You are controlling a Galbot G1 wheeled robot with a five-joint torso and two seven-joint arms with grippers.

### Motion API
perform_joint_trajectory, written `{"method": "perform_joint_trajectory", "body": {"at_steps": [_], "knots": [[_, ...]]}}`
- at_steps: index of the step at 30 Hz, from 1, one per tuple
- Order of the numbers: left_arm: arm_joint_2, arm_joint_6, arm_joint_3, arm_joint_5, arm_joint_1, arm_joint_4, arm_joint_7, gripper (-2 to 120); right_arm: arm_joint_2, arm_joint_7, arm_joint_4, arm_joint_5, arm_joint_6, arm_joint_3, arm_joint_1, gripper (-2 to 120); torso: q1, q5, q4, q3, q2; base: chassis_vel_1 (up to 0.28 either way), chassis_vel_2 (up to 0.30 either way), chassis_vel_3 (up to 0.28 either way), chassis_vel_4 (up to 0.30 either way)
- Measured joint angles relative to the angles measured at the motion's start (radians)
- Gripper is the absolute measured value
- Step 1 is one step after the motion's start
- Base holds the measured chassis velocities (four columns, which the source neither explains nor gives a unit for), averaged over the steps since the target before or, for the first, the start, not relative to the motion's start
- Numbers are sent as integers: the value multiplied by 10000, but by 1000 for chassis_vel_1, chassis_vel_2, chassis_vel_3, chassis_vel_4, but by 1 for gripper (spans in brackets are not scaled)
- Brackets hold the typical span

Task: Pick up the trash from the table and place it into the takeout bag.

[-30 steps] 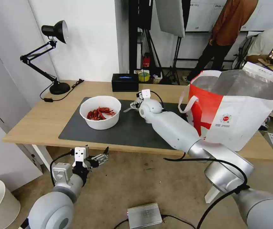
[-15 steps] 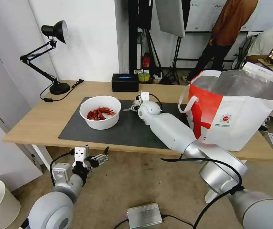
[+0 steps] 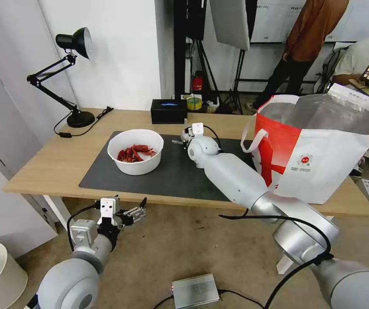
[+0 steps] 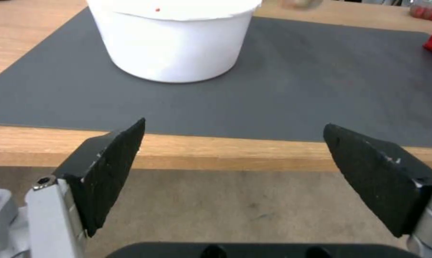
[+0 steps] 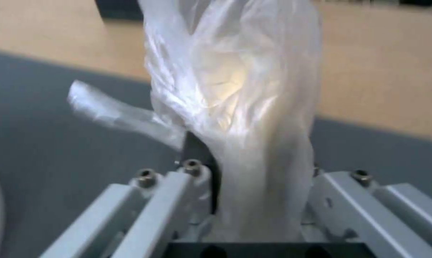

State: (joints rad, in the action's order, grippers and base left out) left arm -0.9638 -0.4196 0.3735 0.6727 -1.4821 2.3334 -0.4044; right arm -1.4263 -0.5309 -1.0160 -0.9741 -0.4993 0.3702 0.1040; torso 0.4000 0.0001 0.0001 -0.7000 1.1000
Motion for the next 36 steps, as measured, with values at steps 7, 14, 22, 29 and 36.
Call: {"method": "perform_joint_trajectory", "body": {"at_steps": [7, 14, 22, 29, 36], "knots": [[-19, 6, 68, -27, -131, 84, -5, 100, 1162, -1840, -2698, -1135, -623, 94, -37, 6, 0, 1, -3, 0, 0, 0, 0, 0, 0], [18, 168, 102, -216, -362, 122, -4, 100, 2904, -4075, -6057, -3047, -1177, 215, -135, 6, -1, 2, -1, 0, 0, 0, 0, 0, 0], [-1, 170, 58, -216, -369, 221, -2, 100, 4465, -4830, -8290, -4501, -1191, -137, -395, 5, -2, 3, -2, 1, 0, 0, 0, 0, 0], [56, 170, -65, -193, -248, 223, -1, 100, 6726, -5702, -9850, -6276, -1233, -404, -1299, 5, -2, 1, -3, 1, 1, 0, 0, 0, 0], [101, 161, -131, -188, -245, 258, 6, 100, 8052, -6030, -10663, -7031, -1318, -1062, -1004, 4, -1, 1, -1, 1, 0, 0, 0, 0, 0]]}}
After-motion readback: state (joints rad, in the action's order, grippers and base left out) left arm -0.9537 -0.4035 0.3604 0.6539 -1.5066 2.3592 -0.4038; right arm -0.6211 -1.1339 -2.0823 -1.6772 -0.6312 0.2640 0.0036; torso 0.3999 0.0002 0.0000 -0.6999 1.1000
